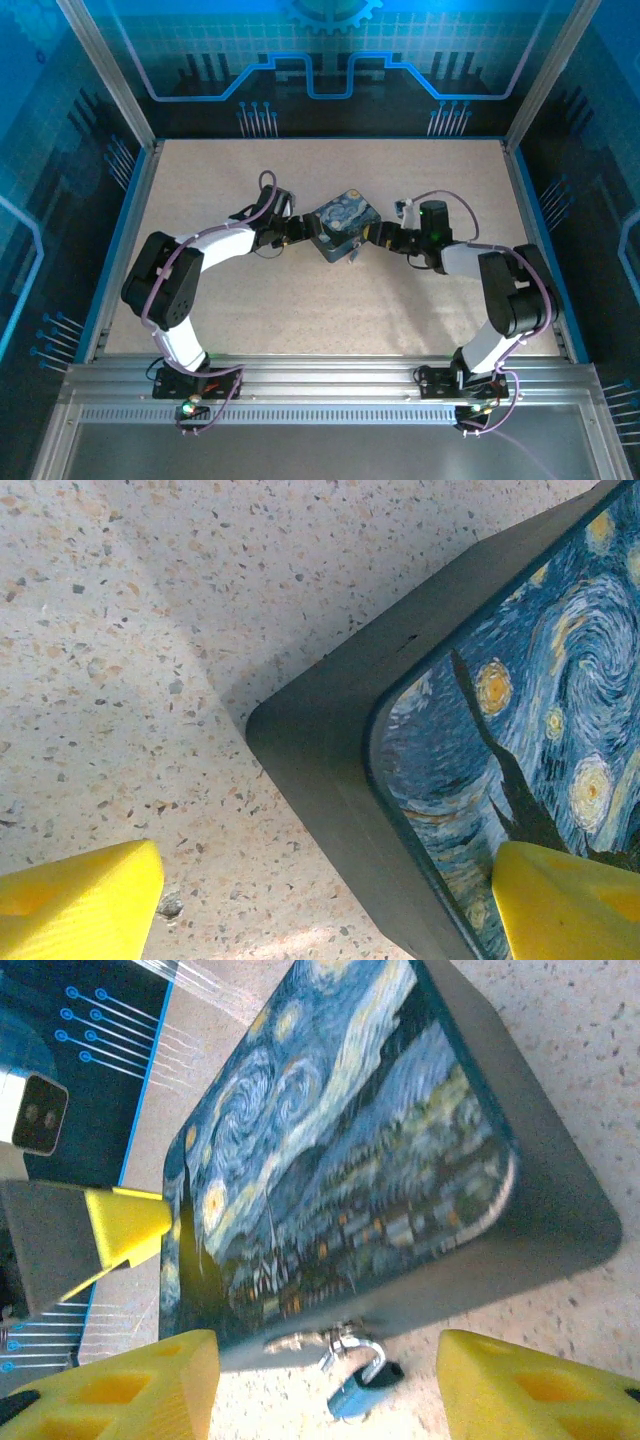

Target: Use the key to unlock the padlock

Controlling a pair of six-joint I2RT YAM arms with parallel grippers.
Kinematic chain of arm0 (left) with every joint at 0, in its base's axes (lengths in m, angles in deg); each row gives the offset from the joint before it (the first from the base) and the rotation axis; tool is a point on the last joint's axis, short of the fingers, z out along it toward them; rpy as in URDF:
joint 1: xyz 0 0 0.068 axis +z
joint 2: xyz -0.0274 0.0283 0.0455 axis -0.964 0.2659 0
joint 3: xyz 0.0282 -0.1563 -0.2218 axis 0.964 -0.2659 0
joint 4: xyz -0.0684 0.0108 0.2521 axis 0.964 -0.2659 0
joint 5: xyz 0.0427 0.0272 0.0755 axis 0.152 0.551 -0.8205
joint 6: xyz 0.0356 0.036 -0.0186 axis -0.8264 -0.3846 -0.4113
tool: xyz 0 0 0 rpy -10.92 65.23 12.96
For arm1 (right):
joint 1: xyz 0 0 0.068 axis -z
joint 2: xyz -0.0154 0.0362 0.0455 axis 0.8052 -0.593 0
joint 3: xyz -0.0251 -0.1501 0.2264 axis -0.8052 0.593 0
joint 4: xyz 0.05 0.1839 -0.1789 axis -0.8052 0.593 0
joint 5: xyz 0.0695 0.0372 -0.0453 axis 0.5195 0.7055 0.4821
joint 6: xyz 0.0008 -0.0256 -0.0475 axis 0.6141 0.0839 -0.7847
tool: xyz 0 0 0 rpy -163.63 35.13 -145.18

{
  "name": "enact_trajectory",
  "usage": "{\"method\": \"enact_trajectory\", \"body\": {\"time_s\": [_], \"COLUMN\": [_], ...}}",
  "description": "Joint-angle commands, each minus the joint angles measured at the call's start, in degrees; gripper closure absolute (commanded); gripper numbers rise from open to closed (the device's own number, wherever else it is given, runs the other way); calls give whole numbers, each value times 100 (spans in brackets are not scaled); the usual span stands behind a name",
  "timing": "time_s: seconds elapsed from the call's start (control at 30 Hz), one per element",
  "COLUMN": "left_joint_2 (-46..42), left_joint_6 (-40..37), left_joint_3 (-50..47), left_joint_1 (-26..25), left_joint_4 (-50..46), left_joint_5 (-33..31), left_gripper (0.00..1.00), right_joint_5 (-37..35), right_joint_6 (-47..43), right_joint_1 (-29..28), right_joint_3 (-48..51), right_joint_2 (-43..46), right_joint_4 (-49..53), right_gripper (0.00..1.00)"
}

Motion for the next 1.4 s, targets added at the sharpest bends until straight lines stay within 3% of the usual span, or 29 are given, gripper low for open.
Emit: {"method": "enact_trajectory", "body": {"time_s": [0.0,0.37,0.8,1.37], "left_joint_2": [-3,15,-2,-59], "left_joint_6": [-17,36,83,118], "left_joint_3": [-141,-71,-115,-151], "left_joint_1": [-110,-172,-180,-191], "left_joint_4": [-700,-691,-661,-636], "left_joint_5": [-96,-111,-127,-122], "left_gripper": [13,13,13,13], "right_joint_5": [382,882,1121,1176], "right_joint_6": [-246,-112,121,233], "right_joint_1": [109,70,-81,-239], "right_joint_3": [210,362,87,-198], "right_joint_2": [136,-423,-1283,-1694], "right_joint_4": [-258,-1021,-1586,-1828], "right_gripper": [40,49,51,56]}}
